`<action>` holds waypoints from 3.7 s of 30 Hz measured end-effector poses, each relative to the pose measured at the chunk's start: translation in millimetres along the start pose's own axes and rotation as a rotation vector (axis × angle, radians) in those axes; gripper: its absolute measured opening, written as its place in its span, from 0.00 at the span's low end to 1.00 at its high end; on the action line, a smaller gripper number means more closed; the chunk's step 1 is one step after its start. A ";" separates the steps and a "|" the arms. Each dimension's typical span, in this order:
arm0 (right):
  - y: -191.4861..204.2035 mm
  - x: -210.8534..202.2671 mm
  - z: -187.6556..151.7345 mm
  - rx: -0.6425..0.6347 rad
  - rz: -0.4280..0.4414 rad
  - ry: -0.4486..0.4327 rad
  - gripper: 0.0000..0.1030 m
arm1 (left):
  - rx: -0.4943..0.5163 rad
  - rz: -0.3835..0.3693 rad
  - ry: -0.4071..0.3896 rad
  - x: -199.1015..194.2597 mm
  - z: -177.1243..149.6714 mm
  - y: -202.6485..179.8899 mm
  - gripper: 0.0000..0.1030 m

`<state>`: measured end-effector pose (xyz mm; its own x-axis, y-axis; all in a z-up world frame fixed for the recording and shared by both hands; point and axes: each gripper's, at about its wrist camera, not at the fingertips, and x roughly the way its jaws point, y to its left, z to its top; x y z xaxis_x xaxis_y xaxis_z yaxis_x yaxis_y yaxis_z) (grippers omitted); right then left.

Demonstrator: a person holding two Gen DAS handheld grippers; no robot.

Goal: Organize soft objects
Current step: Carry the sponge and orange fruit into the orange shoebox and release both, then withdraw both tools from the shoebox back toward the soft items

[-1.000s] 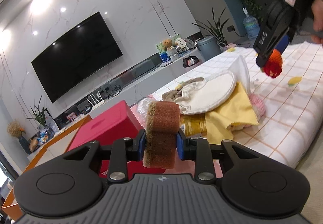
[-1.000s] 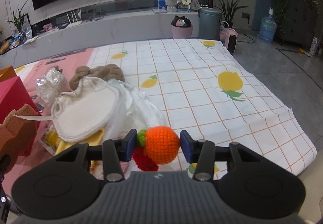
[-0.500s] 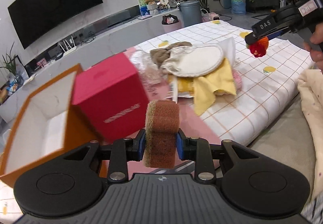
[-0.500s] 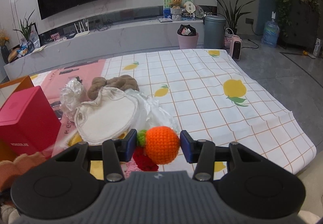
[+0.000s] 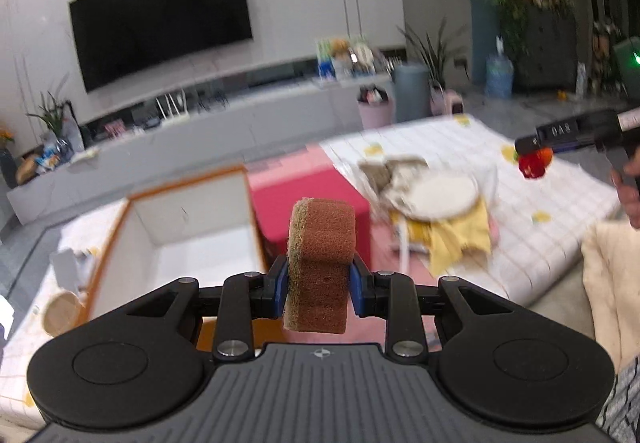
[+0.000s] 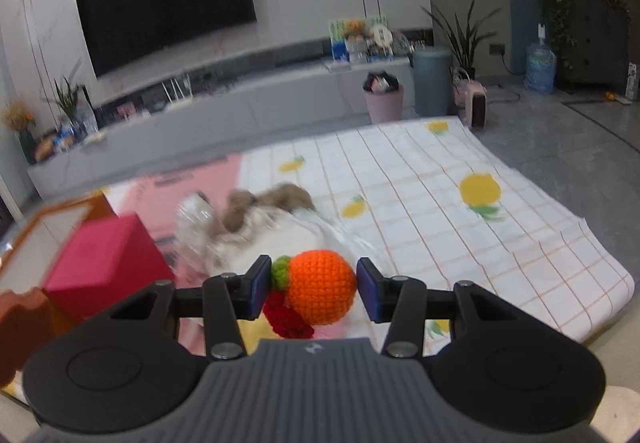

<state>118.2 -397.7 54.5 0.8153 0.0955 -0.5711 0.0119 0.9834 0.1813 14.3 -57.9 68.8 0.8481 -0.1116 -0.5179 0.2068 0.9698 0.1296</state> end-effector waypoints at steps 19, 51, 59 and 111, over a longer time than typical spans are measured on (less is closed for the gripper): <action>261.5 -8.1 -12.9 -0.248 0.359 -0.068 0.45 | -0.183 0.254 -0.049 50.7 -18.2 148.8 0.33; 342.9 62.7 -40.7 -0.396 0.359 0.128 0.45 | -0.219 0.372 -0.047 24.4 -11.2 195.3 0.85; 376.3 97.4 -60.3 -0.392 0.323 0.279 0.45 | -0.303 0.418 0.015 34.5 -20.5 227.7 0.85; 284.7 -16.6 -34.6 -0.212 0.253 0.234 0.89 | -0.256 0.220 0.045 -16.6 20.2 140.8 0.81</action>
<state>87.9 -114.0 87.9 0.6232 0.3474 -0.7007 -0.3120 0.9320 0.1846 39.2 76.1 112.8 0.8353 0.1107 -0.5385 -0.1133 0.9932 0.0285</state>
